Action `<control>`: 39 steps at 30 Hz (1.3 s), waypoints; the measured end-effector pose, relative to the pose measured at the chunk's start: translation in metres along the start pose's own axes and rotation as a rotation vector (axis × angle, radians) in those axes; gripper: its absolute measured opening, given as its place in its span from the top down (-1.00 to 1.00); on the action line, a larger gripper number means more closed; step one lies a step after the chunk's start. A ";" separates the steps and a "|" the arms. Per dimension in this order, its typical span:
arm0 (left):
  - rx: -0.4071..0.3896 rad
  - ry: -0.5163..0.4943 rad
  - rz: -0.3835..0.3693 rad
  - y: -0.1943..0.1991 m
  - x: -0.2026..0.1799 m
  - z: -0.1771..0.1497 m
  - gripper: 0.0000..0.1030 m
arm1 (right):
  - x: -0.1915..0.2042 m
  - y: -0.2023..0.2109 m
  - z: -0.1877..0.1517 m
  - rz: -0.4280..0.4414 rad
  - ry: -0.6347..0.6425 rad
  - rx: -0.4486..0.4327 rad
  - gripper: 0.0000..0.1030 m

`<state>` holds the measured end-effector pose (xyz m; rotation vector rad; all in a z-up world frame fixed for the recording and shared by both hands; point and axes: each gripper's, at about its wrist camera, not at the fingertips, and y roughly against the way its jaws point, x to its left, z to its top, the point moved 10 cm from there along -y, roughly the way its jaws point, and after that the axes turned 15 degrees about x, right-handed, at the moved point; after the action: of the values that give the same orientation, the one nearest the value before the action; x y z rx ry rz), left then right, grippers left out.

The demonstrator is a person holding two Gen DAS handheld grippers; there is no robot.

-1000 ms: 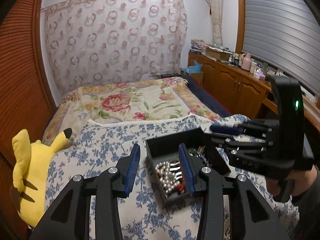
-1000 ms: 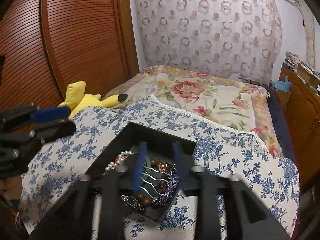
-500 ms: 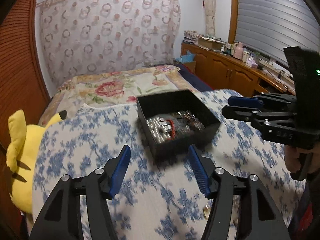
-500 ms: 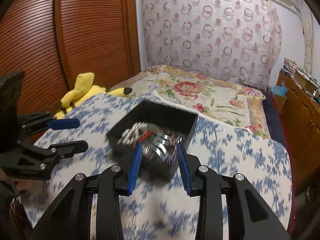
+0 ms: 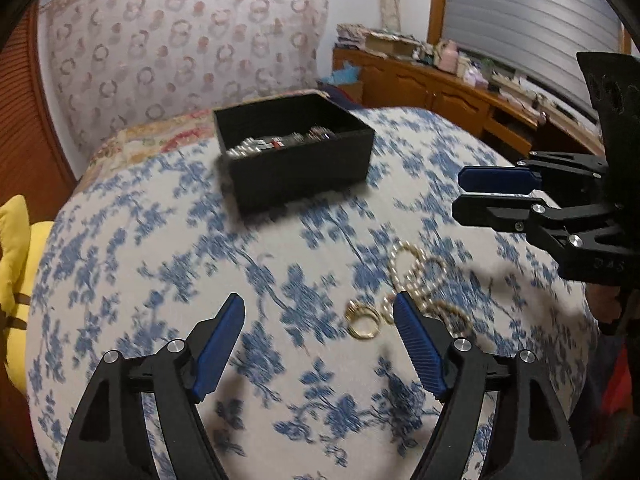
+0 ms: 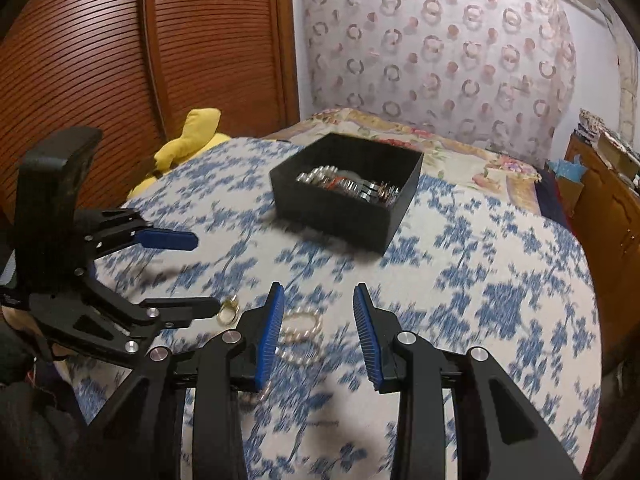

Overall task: Organize jewelry
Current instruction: 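Withdraw both open tools from the box to the remaining pearls and gold ring, then grasp the gold ring with the left tool while the right grasps the pearl necklace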

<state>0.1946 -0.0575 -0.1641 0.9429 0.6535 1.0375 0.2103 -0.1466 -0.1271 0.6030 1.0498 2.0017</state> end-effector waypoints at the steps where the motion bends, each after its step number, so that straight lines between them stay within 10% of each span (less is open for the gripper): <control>1: 0.005 -0.003 -0.001 -0.002 -0.001 0.000 -0.43 | 0.001 -0.001 -0.005 0.001 -0.002 0.006 0.25; 6: 0.029 -0.012 -0.010 -0.008 -0.006 -0.004 -0.39 | 0.001 -0.006 -0.023 0.010 -0.015 0.030 0.25; 12: 0.058 -0.043 -0.036 -0.016 -0.018 -0.006 0.16 | 0.004 -0.013 -0.037 0.016 -0.017 0.055 0.25; 22: 0.058 -0.065 -0.010 -0.021 -0.023 0.000 0.26 | 0.014 -0.017 -0.045 0.030 0.000 0.071 0.25; 25: 0.049 -0.072 -0.001 -0.020 -0.023 0.000 0.61 | 0.018 -0.018 -0.045 0.040 0.012 0.076 0.25; 39: 0.010 -0.009 -0.021 -0.004 -0.009 -0.009 0.61 | 0.032 -0.035 -0.049 0.048 0.043 0.131 0.43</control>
<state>0.1857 -0.0639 -0.1716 0.9470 0.6598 1.0119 0.1720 -0.1307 -0.1810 0.6617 1.2099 2.0063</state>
